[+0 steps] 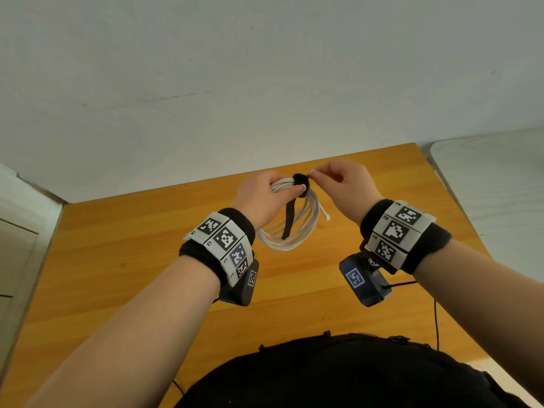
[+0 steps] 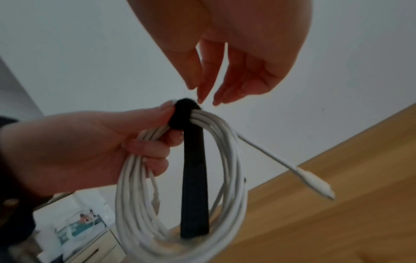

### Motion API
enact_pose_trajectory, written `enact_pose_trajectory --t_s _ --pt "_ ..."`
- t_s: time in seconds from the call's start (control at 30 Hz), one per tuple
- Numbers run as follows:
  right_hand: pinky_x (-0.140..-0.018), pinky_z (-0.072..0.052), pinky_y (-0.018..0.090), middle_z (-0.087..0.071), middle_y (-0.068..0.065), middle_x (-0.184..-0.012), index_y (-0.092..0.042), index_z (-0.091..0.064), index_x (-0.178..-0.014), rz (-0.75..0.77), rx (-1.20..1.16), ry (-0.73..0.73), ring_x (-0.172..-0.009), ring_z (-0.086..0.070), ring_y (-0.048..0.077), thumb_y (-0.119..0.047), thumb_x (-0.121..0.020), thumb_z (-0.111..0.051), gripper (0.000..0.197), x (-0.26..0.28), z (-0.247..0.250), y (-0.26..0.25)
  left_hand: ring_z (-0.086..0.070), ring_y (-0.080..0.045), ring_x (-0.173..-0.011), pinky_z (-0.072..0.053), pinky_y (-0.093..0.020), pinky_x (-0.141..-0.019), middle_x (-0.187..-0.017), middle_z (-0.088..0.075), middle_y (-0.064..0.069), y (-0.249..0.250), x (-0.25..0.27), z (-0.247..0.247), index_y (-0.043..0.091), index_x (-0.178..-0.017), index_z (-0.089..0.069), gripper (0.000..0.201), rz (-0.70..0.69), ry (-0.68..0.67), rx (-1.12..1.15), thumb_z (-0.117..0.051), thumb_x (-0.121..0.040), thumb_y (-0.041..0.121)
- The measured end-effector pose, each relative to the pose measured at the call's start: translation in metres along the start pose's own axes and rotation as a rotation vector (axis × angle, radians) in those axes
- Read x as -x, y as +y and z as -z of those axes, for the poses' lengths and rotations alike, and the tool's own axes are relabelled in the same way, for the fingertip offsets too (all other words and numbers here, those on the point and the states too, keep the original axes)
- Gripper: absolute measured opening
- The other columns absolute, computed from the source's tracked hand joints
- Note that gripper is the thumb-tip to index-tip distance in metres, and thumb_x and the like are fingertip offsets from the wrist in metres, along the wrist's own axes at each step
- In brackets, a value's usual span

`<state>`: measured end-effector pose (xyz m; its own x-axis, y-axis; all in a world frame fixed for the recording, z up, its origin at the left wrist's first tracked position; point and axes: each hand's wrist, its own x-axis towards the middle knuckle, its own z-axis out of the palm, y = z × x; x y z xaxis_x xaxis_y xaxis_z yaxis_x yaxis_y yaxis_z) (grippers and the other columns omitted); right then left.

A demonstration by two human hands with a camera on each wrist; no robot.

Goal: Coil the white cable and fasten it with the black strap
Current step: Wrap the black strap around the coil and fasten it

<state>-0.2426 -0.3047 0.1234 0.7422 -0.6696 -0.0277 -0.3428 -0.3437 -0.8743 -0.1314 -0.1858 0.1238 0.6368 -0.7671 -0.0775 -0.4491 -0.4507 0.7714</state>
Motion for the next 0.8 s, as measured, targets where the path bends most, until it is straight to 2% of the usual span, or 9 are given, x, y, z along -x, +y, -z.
enact_pose_trajectory --t_s 0.1,0.17,0.27,0.33,0.43,0.53,0.67,0.73,0.8 --pt "-0.057 -0.043 0.022 -0.063 -0.002 -0.073 -0.011 -0.065 -0.087 0.012 0.009 0.058 -0.061 -0.051 0.01 -0.03 -0.091 -0.054 0.022 0.009 -0.004 -0.002 -0.045 -0.004 -0.059 -0.034 -0.006 -0.048 -0.068 -0.05 0.01 -0.003 -0.004 0.001 0.019 -0.09 -0.06 0.023 0.012 0.066 0.042 -0.061 -0.086 0.041" --pt "-0.058 -0.047 0.024 -0.069 -0.002 -0.078 -0.011 -0.067 -0.088 -0.005 0.011 0.0 -0.062 -0.057 0.01 -0.03 -0.092 -0.053 0.024 0.017 -0.01 -0.003 -0.046 -0.003 -0.062 -0.034 -0.005 -0.05 -0.071 -0.05 0.011 -0.002 -0.006 0.002 0.018 -0.093 -0.058 0.022 0.017 0.093 0.063 -0.06 -0.087 0.039" --pt "-0.075 -0.052 0.028 -0.068 0.0 -0.108 -0.013 -0.062 -0.115 -0.045 0.113 -0.115 -0.086 -0.067 0.017 -0.03 -0.09 -0.056 0.031 0.023 -0.021 -0.001 -0.047 -0.003 -0.066 -0.036 -0.008 -0.053 -0.076 -0.051 0.01 -0.001 -0.007 0.001 0.017 -0.096 -0.054 0.022 0.025 0.132 0.098 -0.059 -0.088 0.037" --pt "-0.08 -0.05 0.029 -0.062 -0.003 -0.115 -0.015 -0.053 -0.127 -0.074 0.123 -0.16 -0.096 -0.064 0.017 -0.033 -0.087 -0.06 0.044 0.024 -0.027 0.0 -0.048 -0.004 -0.067 -0.035 -0.015 -0.056 -0.077 -0.051 0.01 0.0 -0.007 -0.001 0.016 -0.097 -0.054 0.023 0.043 0.14 0.12 -0.059 -0.088 0.037" --pt "-0.061 -0.047 0.023 -0.061 -0.004 -0.095 -0.016 -0.049 -0.122 -0.076 0.125 -0.137 -0.075 -0.059 0.011 -0.028 -0.085 -0.064 0.042 0.025 -0.031 0.0 -0.049 -0.006 -0.066 -0.035 -0.02 -0.056 -0.076 -0.052 0.009 0.001 -0.007 -0.001 0.015 -0.099 -0.055 0.025 0.058 0.138 0.142 -0.058 -0.088 0.038" --pt "-0.052 -0.044 0.032 -0.061 0.007 -0.087 -0.015 -0.047 -0.113 0.003 0.187 -0.02 -0.066 -0.055 0.022 -0.018 -0.086 -0.055 0.028 0.025 -0.03 0.002 -0.048 -0.002 -0.067 -0.037 -0.012 -0.055 -0.077 -0.05 0.012 -0.001 -0.008 0.0 0.015 -0.098 -0.054 0.023 0.042 0.169 0.115 -0.059 -0.088 0.035" --pt "-0.065 -0.035 0.031 -0.056 0.002 -0.078 -0.013 -0.065 -0.104 0.292 0.415 0.044 -0.081 -0.05 0.026 -0.021 -0.092 -0.05 0.021 0.025 -0.023 0.002 -0.047 0.0 -0.068 -0.035 0.001 -0.055 -0.077 -0.048 0.014 -0.006 -0.009 0.001 0.016 -0.096 -0.051 0.019 0.034 0.189 0.084 -0.059 -0.089 0.032" --pt "-0.06 -0.04 0.036 -0.06 0.007 -0.068 -0.012 -0.072 -0.097 0.468 0.491 0.07 -0.072 -0.054 0.031 -0.024 -0.089 -0.05 0.026 0.026 -0.02 0.003 -0.047 0.0 -0.068 -0.035 0.001 -0.053 -0.077 -0.049 0.014 -0.008 -0.009 0.0 0.016 -0.096 -0.051 0.019 0.046 0.183 0.079 -0.058 -0.09 0.032" --pt "-0.056 -0.042 0.035 -0.061 0.005 -0.065 -0.016 -0.074 -0.094 0.569 0.527 0.098 -0.064 -0.054 0.029 -0.025 -0.084 -0.048 0.029 0.027 -0.018 0.004 -0.046 -0.001 -0.067 -0.035 -0.001 -0.052 -0.077 -0.048 0.013 -0.009 -0.009 0.0 0.016 -0.097 -0.051 0.018 0.044 0.171 0.074 -0.057 -0.091 0.031"
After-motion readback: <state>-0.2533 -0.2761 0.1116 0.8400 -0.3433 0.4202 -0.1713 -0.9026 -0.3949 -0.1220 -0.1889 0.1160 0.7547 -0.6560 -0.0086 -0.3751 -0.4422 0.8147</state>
